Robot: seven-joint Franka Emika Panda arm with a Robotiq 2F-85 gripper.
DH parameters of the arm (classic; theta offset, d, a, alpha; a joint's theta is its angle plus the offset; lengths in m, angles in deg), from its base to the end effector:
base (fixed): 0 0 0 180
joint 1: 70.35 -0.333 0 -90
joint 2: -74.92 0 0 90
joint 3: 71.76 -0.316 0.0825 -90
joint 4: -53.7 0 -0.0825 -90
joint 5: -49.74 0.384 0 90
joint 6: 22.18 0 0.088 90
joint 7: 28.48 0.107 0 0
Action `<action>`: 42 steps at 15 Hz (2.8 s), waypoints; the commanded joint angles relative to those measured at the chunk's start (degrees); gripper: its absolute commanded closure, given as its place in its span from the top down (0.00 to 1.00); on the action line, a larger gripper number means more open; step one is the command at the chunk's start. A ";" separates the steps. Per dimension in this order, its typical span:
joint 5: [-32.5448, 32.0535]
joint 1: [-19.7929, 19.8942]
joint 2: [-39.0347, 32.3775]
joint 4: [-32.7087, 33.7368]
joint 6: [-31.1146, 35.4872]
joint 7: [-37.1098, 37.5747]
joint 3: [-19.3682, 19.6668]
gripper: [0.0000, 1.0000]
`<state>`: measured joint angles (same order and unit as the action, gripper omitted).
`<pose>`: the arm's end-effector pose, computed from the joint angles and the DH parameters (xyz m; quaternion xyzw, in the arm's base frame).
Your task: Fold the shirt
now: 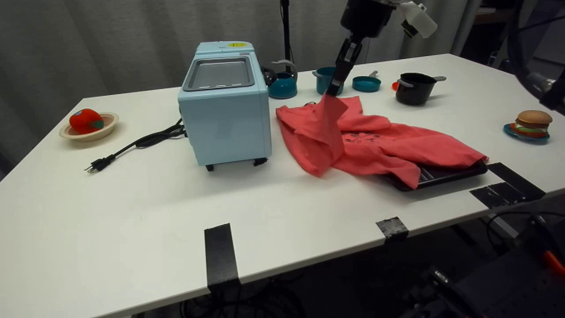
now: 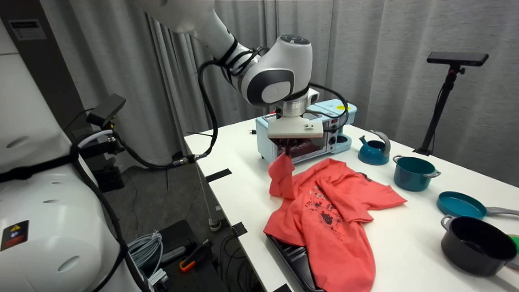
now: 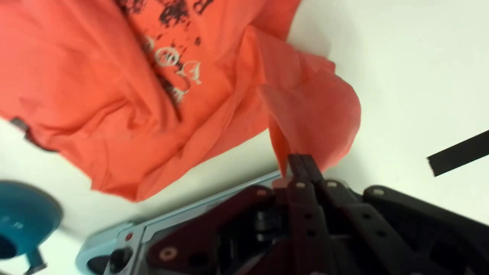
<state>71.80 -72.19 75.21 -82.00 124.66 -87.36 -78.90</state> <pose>0.5105 0.0749 0.3456 -0.8935 -0.4216 -0.1392 0.0673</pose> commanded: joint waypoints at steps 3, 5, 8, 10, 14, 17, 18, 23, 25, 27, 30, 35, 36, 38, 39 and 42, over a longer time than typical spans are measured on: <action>4.02 -0.80 -0.12 3.21 12.84 -7.55 1.54 0.00; 4.88 0.49 -0.63 4.62 15.78 -8.90 1.17 0.00; 5.25 1.53 -1.28 6.91 18.85 -8.88 2.24 0.00; 5.17 2.46 -1.50 8.24 19.67 -7.99 3.47 0.00; 4.12 4.93 -3.33 10.98 19.88 -6.51 6.60 0.00; 3.15 6.48 -5.71 13.38 19.81 -5.13 8.68 0.00; 2.89 6.82 -6.58 14.01 19.79 -4.81 9.27 0.14; -2.26 6.48 -9.99 15.36 18.15 -0.49 12.36 0.57; -3.35 6.33 -9.73 14.98 15.00 1.18 12.72 0.72; -4.32 6.27 -8.85 14.27 10.88 2.98 12.74 0.87; -8.87 7.86 -6.60 13.29 1.81 8.90 11.20 1.00; -13.61 7.65 -4.22 10.89 -7.58 13.93 11.54 1.00; -13.53 7.73 -4.03 10.22 -8.30 13.54 11.57 1.00; -12.88 8.00 -4.15 8.37 -8.34 11.83 11.66 1.00; -12.47 8.17 -4.35 7.29 -7.89 11.17 11.68 1.00; -12.37 8.68 -5.09 3.66 -6.85 9.78 11.80 1.00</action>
<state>59.93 -64.64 69.49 -74.90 117.35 -75.73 -66.99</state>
